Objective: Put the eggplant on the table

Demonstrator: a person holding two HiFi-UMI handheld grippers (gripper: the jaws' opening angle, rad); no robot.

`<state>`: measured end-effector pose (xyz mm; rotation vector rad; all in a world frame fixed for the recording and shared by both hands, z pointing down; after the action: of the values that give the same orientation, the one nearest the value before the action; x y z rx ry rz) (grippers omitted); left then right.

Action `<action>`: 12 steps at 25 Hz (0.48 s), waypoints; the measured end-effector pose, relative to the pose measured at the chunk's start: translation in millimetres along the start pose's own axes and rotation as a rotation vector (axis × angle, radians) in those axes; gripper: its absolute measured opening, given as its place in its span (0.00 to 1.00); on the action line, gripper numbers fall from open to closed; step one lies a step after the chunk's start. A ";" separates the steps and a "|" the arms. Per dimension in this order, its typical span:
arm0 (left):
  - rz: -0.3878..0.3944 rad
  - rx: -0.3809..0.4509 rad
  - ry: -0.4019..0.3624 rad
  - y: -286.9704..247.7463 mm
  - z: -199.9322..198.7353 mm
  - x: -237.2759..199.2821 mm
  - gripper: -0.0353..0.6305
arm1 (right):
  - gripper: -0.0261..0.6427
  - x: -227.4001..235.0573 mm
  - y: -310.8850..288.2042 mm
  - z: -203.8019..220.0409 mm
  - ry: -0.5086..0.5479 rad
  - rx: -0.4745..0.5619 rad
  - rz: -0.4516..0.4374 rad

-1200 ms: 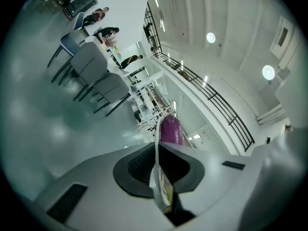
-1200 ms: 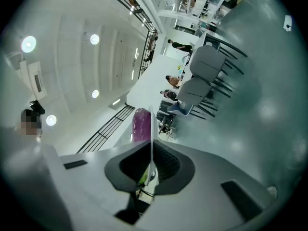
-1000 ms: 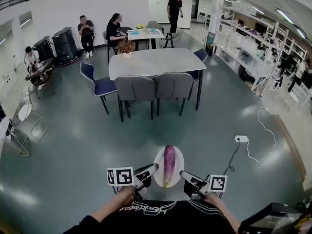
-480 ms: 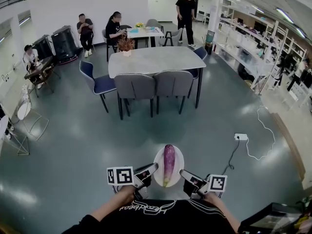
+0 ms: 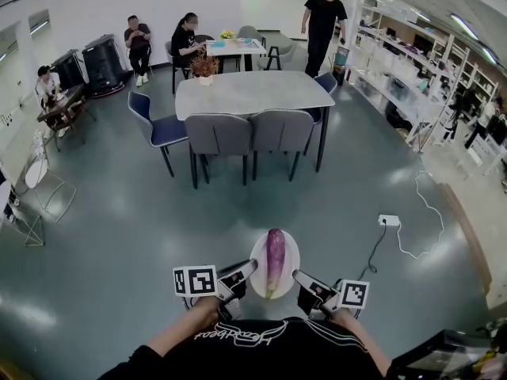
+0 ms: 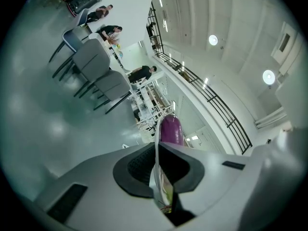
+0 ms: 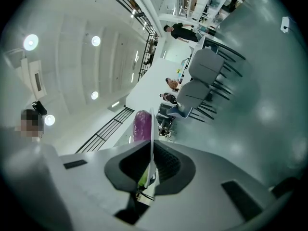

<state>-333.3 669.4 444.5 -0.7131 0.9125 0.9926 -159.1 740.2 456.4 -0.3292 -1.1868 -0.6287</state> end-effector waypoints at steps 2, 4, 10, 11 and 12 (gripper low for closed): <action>0.004 0.001 -0.001 1.2 -0.5 0.6 0.09 | 0.07 -0.8 -0.5 0.0 -0.006 0.004 0.006; 0.004 -0.001 -0.001 0.8 -1.6 -1.3 0.09 | 0.07 0.1 -2.4 -0.7 -0.012 0.001 0.001; -0.016 0.003 0.013 0.4 -7.2 -14.0 0.10 | 0.07 10.8 -12.7 -0.4 -0.038 -0.012 0.001; -0.019 0.006 0.013 -0.4 -9.3 -16.5 0.09 | 0.07 12.9 -15.5 -1.9 -0.036 -0.013 -0.003; -0.023 0.006 0.012 -1.9 -10.9 -19.4 0.09 | 0.07 16.2 -17.6 -3.3 -0.036 -0.014 -0.004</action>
<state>-339.8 652.1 457.1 -0.7233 0.9150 0.9654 -163.6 720.0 468.9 -0.3510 -1.2182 -0.6374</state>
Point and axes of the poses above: the fingertips, and each gripper's own axes: y backward along the fingers, x to its right, z out of its underside, the point moved 5 cm from there along y, backward along the fingers, and after that the axes turned 6 degrees about x, right-handed, at the moved point
